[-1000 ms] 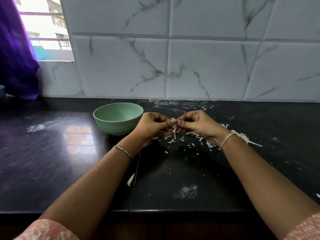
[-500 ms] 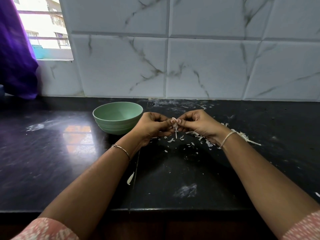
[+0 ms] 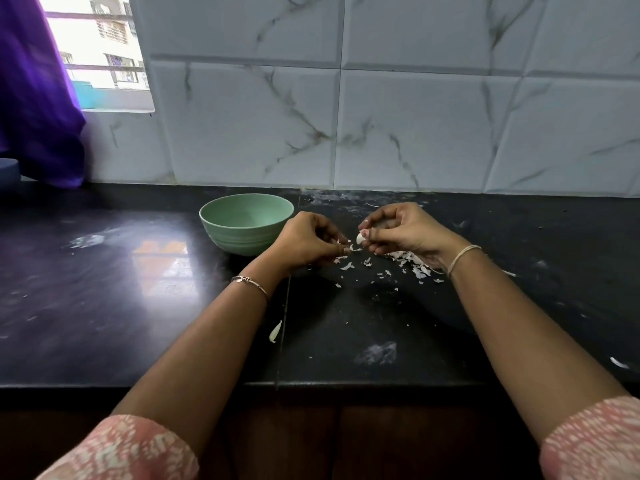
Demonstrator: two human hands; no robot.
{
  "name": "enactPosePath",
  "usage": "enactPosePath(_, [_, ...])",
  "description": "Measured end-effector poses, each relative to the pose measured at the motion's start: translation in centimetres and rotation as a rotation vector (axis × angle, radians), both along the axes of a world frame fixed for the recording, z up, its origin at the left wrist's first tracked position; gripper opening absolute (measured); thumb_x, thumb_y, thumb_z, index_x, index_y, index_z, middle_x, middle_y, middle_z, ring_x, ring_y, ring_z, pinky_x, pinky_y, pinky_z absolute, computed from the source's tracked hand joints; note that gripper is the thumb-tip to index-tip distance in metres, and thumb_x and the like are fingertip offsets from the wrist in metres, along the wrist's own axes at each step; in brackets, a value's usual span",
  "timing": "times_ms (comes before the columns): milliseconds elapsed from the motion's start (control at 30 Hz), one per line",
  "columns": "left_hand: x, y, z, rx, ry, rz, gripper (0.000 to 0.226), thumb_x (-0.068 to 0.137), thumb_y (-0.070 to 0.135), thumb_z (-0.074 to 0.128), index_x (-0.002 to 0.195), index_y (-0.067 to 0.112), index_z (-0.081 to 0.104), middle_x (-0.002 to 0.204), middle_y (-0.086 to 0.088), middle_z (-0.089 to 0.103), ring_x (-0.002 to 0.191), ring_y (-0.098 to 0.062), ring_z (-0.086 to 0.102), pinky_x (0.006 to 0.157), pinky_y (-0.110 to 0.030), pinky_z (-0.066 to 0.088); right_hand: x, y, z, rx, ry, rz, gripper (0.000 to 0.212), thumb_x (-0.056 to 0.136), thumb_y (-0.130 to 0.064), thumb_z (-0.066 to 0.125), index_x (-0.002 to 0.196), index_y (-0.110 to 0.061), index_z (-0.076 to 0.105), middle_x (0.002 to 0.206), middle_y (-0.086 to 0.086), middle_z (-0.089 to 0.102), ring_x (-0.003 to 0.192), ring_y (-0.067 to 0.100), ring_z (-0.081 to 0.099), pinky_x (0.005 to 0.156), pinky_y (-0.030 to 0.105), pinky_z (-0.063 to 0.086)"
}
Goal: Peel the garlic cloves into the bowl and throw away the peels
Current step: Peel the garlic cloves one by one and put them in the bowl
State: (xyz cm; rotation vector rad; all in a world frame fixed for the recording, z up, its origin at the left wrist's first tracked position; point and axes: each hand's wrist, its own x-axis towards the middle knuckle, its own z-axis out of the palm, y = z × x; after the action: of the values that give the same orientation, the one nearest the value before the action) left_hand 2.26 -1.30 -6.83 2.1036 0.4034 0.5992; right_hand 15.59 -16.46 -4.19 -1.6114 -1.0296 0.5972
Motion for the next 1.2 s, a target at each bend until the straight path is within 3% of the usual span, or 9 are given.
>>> enactPosePath(167, [-0.3, 0.3, -0.3, 0.015, -0.030, 0.031, 0.012, 0.084, 0.009, 0.073, 0.094, 0.016, 0.073, 0.076, -0.004, 0.070, 0.075, -0.029, 0.071, 0.076, -0.047, 0.060, -0.5, -0.5, 0.3, -0.151, -0.063, 0.097, 0.013, 0.085, -0.001, 0.069, 0.097, 0.004, 0.068, 0.078, 0.012, 0.073, 0.069, 0.017, 0.070, 0.065, 0.022, 0.059])
enactPosePath(300, [-0.3, 0.6, -0.1, 0.043, -0.061, 0.060, 0.017, 0.091, 0.016, 0.066, 0.103, 0.026, 0.074, 0.087, 0.003, 0.070, 0.072, -0.019, 0.065, 0.074, -0.041, 0.061, -0.6, -1.0, 1.7, -0.234, -0.123, 0.164, 0.024, 0.079, 0.002, 0.073, 0.101, 0.008, 0.067, 0.079, 0.012, 0.073, 0.073, 0.019, 0.070, 0.071, 0.026, 0.060])
enactPosePath(433, [-0.2, 0.6, -0.4, 0.032, -0.012, 0.017, 0.032, 0.099, 0.011, 0.053, 0.128, 0.021, 0.060, 0.079, -0.003, 0.066, 0.071, -0.025, 0.067, 0.058, -0.028, 0.058, -0.9, -1.4, 5.6, -0.249, -0.220, 0.184, 0.034, 0.069, -0.008, 0.077, 0.099, 0.004, 0.069, 0.085, 0.013, 0.074, 0.074, 0.017, 0.070, 0.070, 0.023, 0.059])
enactPosePath(567, [0.2, 0.0, -0.5, 0.073, -0.031, 0.082, 0.027, 0.104, 0.017, 0.039, 0.124, 0.016, 0.056, 0.077, -0.003, 0.062, 0.055, -0.018, 0.063, 0.042, -0.018, 0.049, -1.2, -1.7, 9.3, -0.097, -0.167, 0.166, 0.030, 0.068, -0.007, 0.074, 0.095, 0.004, 0.068, 0.077, 0.008, 0.073, 0.065, 0.012, 0.068, 0.062, 0.017, 0.056])
enactPosePath(633, [0.4, 0.1, -0.6, 0.110, -0.054, 0.115, 0.025, 0.104, 0.018, 0.040, 0.120, 0.014, 0.058, 0.077, 0.001, 0.061, 0.052, -0.014, 0.061, 0.041, -0.018, 0.047, -1.5, -1.3, 8.2, -0.138, -0.181, 0.174, 0.029, 0.070, -0.004, 0.075, 0.096, 0.007, 0.067, 0.077, 0.008, 0.073, 0.062, 0.010, 0.066, 0.060, 0.017, 0.055])
enactPosePath(767, [0.5, 0.3, -0.8, 0.152, -0.075, 0.146, 0.021, 0.100, 0.017, 0.049, 0.117, 0.013, 0.060, 0.076, 0.006, 0.063, 0.051, -0.008, 0.060, 0.044, -0.016, 0.048, -2.5, 0.5, 1.8, -0.547, -0.423, 0.199, 0.002, 0.082, 0.003, 0.071, 0.083, 0.002, 0.070, 0.082, 0.012, 0.073, 0.053, 0.007, 0.061, 0.054, 0.018, 0.051])
enactPosePath(1000, [0.7, 0.5, -0.8, 0.266, -0.093, 0.173, 0.025, 0.087, 0.012, 0.066, 0.112, 0.016, 0.065, 0.088, 0.000, 0.067, 0.070, -0.015, 0.062, 0.069, -0.022, 0.048, -2.1, 0.5, 4.5, -0.232, -0.241, 0.130, 0.006, 0.082, 0.004, 0.071, 0.087, 0.002, 0.069, 0.073, 0.007, 0.073, 0.058, 0.009, 0.065, 0.054, 0.018, 0.053])
enactPosePath(1133, [0.6, 0.4, -0.9, 0.333, -0.112, 0.155, 0.036, 0.078, 0.007, 0.071, 0.112, 0.017, 0.066, 0.099, -0.001, 0.066, 0.067, -0.005, 0.054, 0.074, -0.018, 0.042, -2.4, 1.2, 0.9, -0.552, -0.658, 0.100, 0.004, 0.085, -0.003, 0.069, 0.084, -0.002, 0.073, 0.081, 0.010, 0.075, 0.055, 0.009, 0.064, 0.058, 0.022, 0.053])
enactPosePath(1200, [0.7, 0.2, -0.9, 0.306, -0.103, 0.145, 0.032, 0.079, 0.006, 0.070, 0.108, 0.017, 0.067, 0.097, 0.000, 0.067, 0.064, -0.003, 0.054, 0.069, -0.016, 0.042, -1.9, 1.1, 0.7, -0.559, -0.701, 0.091, 0.005, 0.084, -0.005, 0.069, 0.081, -0.006, 0.074, 0.079, 0.007, 0.075, 0.055, 0.007, 0.063, 0.057, 0.020, 0.050])
